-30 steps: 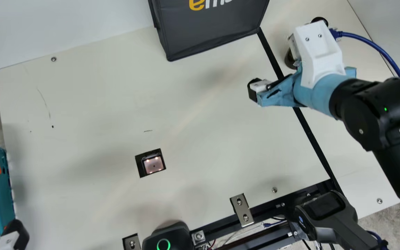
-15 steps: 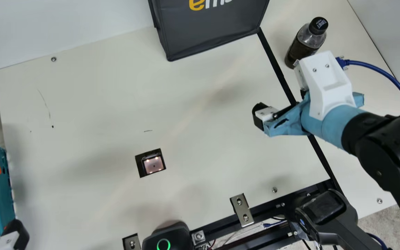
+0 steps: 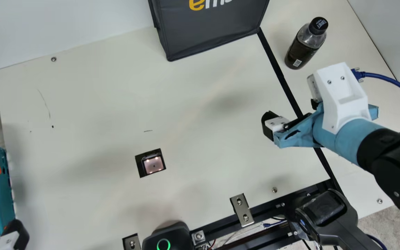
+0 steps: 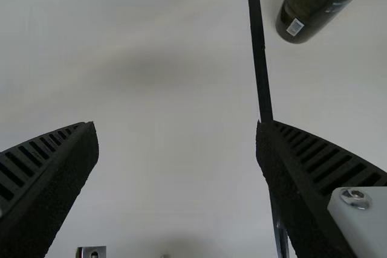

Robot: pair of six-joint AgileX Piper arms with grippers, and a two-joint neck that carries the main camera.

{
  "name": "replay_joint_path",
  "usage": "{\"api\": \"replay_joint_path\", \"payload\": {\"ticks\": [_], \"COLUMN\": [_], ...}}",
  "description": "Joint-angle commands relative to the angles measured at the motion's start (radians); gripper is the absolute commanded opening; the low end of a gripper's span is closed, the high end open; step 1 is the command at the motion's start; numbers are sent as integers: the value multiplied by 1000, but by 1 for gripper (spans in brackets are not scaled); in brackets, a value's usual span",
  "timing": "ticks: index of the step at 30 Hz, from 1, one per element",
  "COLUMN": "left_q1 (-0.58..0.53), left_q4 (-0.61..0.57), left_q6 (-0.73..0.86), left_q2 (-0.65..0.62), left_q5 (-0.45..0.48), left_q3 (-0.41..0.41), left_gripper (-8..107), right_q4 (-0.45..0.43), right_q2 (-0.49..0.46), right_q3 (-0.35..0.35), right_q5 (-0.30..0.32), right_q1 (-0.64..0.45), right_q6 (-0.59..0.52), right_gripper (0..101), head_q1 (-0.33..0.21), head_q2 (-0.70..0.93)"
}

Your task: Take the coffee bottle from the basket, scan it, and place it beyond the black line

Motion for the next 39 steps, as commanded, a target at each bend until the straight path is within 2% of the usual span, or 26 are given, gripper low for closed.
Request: {"api": "replay_joint_path", "payload": {"ticks": [1,39], "left_q1": [0,0], "left_q4": [0,0], "left_q6": [0,0], "left_q2": [0,0], "left_q5": [0,0], "left_q3": [0,0], "left_gripper": [90,90], "right_q4": [-1,-1], "right_q2": [-4,-8], "right_q3": [-3,-3], "right_q5": [7,10], "right_q1": [2,1], "right_q6": [4,7], "right_gripper": [91,91], "head_q1": [-27,-27], "head_q2": [-1,-1]}}
